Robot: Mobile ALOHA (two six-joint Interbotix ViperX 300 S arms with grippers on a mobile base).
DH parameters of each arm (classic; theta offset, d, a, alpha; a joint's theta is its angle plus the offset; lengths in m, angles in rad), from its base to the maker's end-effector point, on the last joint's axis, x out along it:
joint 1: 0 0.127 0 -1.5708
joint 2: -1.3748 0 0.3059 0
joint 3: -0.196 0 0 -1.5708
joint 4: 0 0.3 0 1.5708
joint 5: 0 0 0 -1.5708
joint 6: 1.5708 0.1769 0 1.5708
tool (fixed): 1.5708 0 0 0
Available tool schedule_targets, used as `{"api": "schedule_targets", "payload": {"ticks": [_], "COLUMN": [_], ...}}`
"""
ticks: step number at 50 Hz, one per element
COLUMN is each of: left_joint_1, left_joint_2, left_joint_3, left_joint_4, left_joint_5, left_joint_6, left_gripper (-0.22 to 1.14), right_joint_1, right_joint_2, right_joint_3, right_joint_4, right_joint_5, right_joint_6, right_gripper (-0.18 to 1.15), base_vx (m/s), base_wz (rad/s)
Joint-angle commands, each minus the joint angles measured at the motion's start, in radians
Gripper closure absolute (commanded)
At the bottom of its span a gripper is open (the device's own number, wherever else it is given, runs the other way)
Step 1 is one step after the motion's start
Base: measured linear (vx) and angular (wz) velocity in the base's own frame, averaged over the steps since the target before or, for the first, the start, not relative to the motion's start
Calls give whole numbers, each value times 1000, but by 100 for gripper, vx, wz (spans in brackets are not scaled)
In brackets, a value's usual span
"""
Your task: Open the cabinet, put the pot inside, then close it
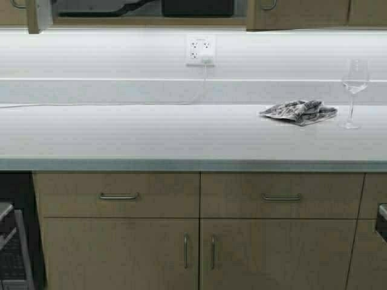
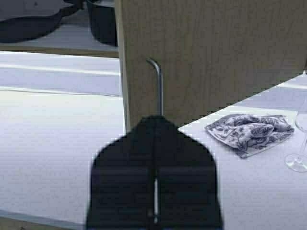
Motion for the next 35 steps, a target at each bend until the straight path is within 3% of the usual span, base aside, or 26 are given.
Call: {"api": "schedule_targets", "payload": {"ticks": [1, 16, 26, 35], "left_joint_1": [-75, -192, -193, -198], "left_joint_2": [5, 0, -124, -183], "left_joint_3": [-55, -69, 98, 222], "left_joint_4": [-9, 11, 11, 11], "left_joint_5": [-15, -40, -87, -124], "left_joint_6": [5, 8, 3, 3], "left_gripper": [88, 88, 88, 88], "right_joint_1": [3, 3, 0, -20], "right_joint_2": [8, 55, 48, 138], "right_joint_3": [-15, -38, -43, -166], "right_joint_4": [-8, -9, -34, -32], "right_joint_5": [-8, -14, -14, -18], "right_joint_6": [-5, -5, -5, -6], "right_gripper": [90, 90, 90, 90], "base_vx": [8, 5, 3, 4], "base_wz": [-3, 4, 4, 5]}}
